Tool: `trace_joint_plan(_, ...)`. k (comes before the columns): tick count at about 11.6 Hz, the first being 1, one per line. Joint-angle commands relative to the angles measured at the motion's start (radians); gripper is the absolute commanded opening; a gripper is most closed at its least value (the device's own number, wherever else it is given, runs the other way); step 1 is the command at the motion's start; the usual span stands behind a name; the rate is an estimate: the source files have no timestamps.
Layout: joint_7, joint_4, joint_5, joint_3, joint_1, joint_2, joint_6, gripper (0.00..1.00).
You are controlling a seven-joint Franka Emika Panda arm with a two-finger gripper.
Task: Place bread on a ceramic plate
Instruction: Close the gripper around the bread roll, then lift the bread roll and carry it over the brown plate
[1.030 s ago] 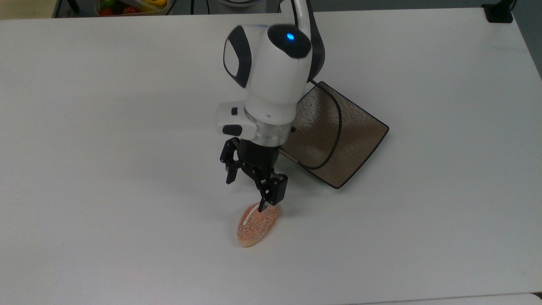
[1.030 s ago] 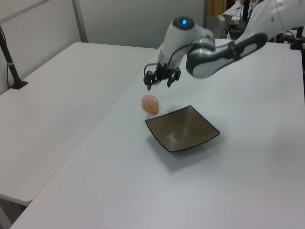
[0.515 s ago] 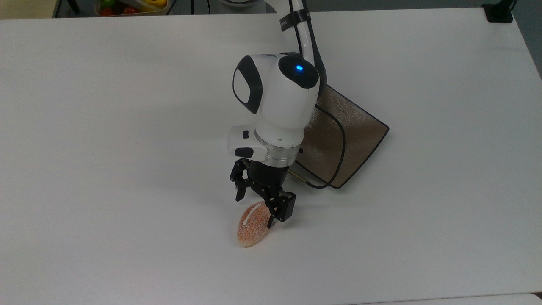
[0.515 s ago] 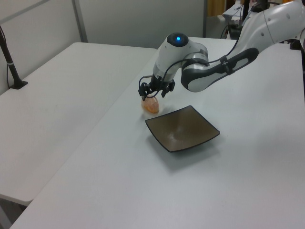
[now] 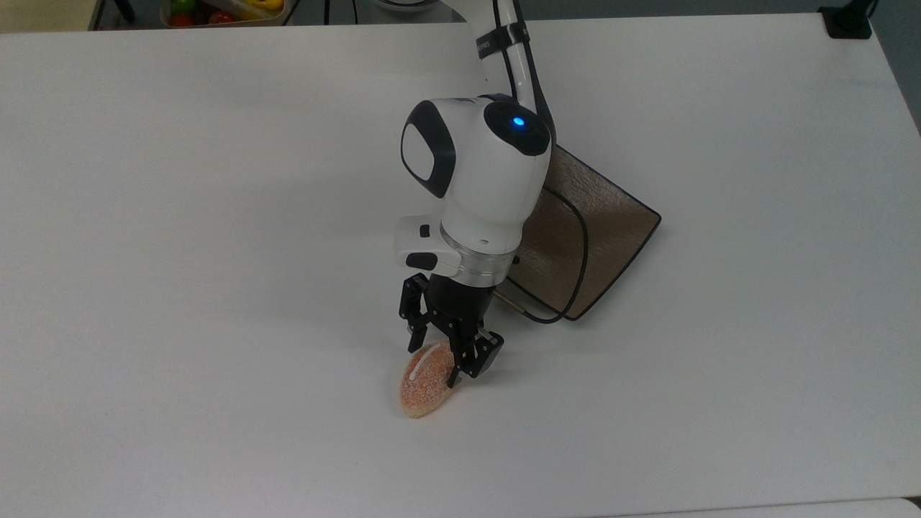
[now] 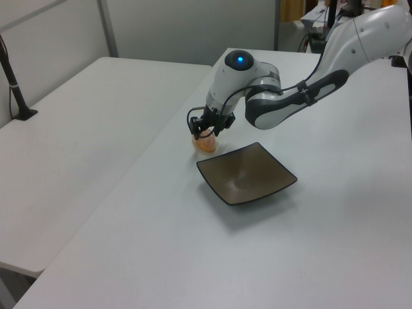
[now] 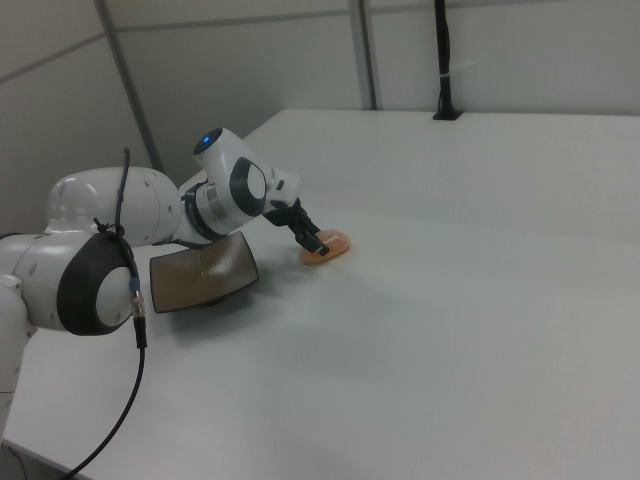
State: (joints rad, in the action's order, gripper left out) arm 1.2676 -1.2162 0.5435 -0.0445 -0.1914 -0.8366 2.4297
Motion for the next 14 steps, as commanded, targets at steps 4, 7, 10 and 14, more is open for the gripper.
trace_joint_plan(4, 0.042, 0.000, 0.038, 0.003, -0.014, -0.003, 0.018, 0.42)
trace_joint_plan(7, 0.021, -0.075, 0.032, 0.000, 0.010, 0.109, 0.019, 0.42)
trace_joint_plan(10, -0.039, -0.219, 0.023, -0.072, 0.070, 0.265, 0.015, 0.42)
trace_joint_plan(14, -0.082, -0.514, 0.016, -0.167, 0.109, 0.497, 0.018, 0.42)
